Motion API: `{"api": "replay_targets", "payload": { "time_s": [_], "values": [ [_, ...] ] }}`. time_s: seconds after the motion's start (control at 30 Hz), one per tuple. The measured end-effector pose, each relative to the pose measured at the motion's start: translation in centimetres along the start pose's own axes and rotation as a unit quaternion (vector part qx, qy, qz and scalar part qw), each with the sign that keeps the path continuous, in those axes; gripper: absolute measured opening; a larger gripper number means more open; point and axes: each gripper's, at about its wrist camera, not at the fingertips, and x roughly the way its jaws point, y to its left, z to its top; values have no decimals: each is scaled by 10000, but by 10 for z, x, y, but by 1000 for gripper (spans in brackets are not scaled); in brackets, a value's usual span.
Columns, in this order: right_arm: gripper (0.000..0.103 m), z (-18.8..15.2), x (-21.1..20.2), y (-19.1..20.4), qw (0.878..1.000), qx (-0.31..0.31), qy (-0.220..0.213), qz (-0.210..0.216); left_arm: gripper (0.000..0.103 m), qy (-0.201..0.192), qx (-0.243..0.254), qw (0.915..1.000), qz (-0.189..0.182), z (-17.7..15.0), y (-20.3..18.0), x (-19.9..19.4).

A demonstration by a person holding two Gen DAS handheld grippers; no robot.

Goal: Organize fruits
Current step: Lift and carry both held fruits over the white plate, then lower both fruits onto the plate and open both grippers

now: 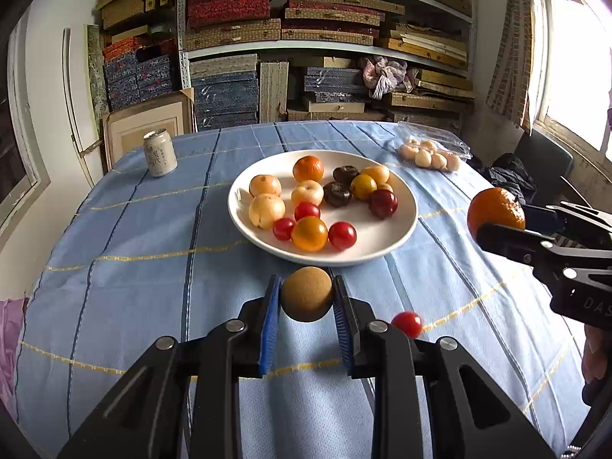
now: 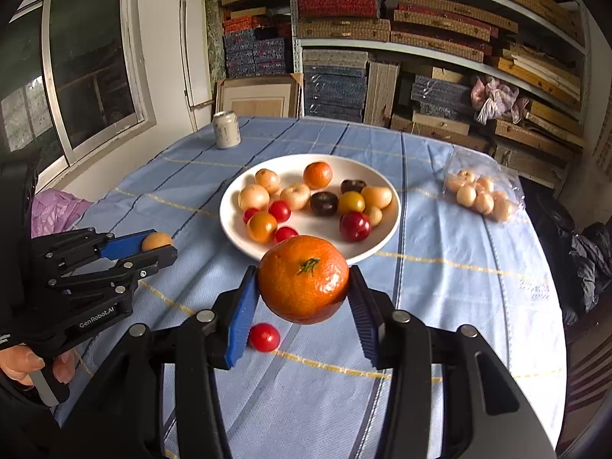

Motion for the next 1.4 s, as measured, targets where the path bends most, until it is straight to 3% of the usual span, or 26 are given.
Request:
{"api": "replay_targets", "payload": {
  "time_s": [0.33, 0.83, 1.03, 1.33, 1.4],
  "values": [
    [46, 34, 13, -16, 9999, 117, -41, -110, 27, 2, -75, 10000, 53, 33, 9, 26],
    [46, 87, 134, -54, 9987, 72, 412, -288, 27, 289, -97, 9993, 223, 87, 21, 134],
    [46, 99, 163, -65, 9984, 101, 484, -282, 27, 303, -39, 9993, 232, 100, 20, 155],
    [46, 121, 197, -70, 9978, 267, 601, 65, 27, 346, -39, 9989, 324, 111, 19, 183],
    [51, 122, 200, -72, 9978, 309, 589, 20, 36, 402, -128, 9986, 334, 112, 23, 186]
  ]
}}
